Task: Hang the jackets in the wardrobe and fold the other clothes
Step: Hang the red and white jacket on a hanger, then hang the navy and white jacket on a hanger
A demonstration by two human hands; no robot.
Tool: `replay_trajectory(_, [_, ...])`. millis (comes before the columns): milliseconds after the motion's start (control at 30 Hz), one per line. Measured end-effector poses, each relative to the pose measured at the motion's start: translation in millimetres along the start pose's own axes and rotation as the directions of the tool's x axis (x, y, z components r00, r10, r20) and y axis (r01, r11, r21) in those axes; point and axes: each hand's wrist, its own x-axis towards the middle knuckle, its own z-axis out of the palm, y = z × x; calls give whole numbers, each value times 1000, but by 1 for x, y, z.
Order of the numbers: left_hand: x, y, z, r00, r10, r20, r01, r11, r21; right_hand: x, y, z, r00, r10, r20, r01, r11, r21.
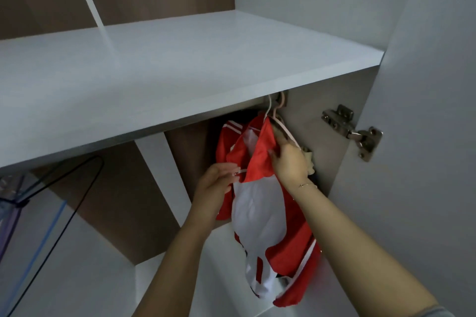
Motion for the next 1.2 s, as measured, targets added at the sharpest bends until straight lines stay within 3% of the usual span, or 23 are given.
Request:
replay_trajectory(133, [-22, 3, 1, 999, 31, 42, -30, 999, -33, -48, -2, -20, 995, -57, -82, 76, 966, 249])
replay_trajectory(233, [-48, 1, 0, 996, 58, 65, -55, 997, -47, -102, -4, -39, 1000, -5, -26, 19, 816, 578])
replay_trajectory(333, [-85, -4, 1, 992, 63, 105, -55, 996, -73, -166, -5, -59, 996, 55, 72, -91, 651, 754])
replay_trajectory(533, [-176, -26, -8, 965, 31, 260, -13, 998, -69, -293, -4, -99, 971, 217, 97, -201, 531, 823])
replay_trajectory(767, [-293, -61, -6, 896, -19, 444, 51, 997, -59, -449, 7, -136, 905, 425, 16, -246, 494, 834])
replay_trajectory(933, [-374, -67, 35, 777, -63, 627, 96, 995, -19, -550, 32, -179, 796, 597, -97, -272, 496, 825])
replay_trajectory(1200, [-510, -80, 132, 462, -105, 881, 45, 994, 95, -713, 91, -252, 560, 783, -270, -244, 467, 850])
